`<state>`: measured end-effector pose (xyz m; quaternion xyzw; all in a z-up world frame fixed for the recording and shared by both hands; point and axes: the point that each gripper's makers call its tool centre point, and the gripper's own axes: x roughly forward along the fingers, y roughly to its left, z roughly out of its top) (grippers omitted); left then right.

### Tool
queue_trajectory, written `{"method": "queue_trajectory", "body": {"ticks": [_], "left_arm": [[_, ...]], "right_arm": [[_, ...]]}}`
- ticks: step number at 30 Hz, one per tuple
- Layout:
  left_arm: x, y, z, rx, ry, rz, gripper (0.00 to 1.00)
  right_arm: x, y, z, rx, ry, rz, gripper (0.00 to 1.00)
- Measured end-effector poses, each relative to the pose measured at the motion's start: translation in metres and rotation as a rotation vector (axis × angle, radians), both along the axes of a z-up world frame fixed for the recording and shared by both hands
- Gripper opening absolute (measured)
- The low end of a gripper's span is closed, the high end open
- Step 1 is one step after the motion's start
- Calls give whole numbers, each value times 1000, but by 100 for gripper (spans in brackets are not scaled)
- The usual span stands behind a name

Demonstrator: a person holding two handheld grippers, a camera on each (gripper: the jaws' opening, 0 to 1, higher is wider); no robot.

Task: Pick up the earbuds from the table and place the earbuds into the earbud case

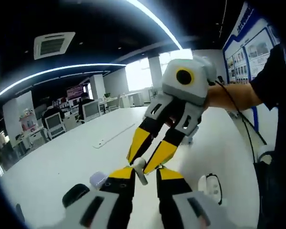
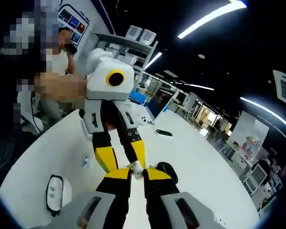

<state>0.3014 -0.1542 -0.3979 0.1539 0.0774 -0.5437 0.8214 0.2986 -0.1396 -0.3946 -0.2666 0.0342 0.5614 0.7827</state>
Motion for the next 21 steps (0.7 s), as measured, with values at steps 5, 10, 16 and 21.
{"method": "queue_trajectory", "body": {"ticks": [5,10,16,21], "left_arm": [[-46,-2,13,-41,4,-57,20],[-80,-8,16,-62,20,-101,21],[-113,-15,8,-67,40,-134,21],[-126,-14,-1,-73,57,-134,22]], "right_arm": [[-41,-3,12,-10,-51,11,10],[-79,-9,15,-17,-93,-1,10],[-106,-16,10,-24,-121,-44,10],[-119,-16,-2,-37,-144,-85,10]]}}
